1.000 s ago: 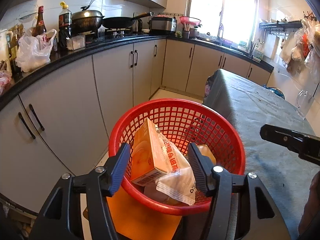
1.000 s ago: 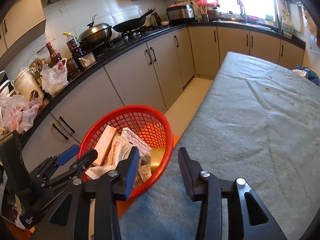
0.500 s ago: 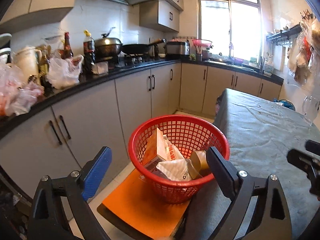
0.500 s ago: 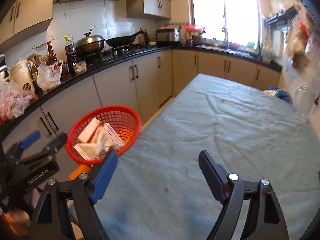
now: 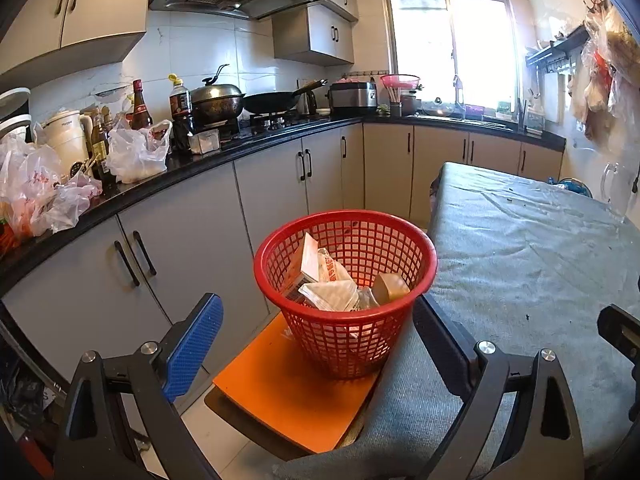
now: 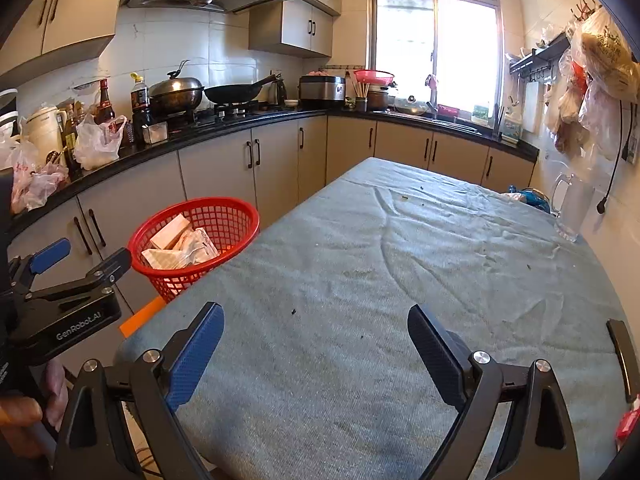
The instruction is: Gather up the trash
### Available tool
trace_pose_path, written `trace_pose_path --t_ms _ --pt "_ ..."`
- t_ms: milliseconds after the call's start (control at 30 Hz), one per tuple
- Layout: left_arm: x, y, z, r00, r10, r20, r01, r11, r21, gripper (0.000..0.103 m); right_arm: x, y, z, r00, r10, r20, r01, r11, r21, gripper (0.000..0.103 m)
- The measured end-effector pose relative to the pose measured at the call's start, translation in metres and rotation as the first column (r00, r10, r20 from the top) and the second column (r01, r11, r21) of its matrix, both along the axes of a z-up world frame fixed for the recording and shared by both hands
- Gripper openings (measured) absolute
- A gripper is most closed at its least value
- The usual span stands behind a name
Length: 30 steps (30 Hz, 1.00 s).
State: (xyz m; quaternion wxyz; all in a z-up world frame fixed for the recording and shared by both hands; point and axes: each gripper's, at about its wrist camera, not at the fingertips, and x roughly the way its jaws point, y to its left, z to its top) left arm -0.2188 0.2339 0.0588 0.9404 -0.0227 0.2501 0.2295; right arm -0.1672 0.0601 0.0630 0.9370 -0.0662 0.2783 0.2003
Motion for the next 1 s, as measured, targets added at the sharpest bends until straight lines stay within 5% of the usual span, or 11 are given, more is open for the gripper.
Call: trace_pose_path --t_ms 1000 --pt "0.007 0.002 -0.006 1.0 0.007 -0.017 -0.007 1.0 0.004 0.095 0.005 0.0 -0.013 1.0 0.002 -0.026 -0.002 1.0 -0.006 0.096"
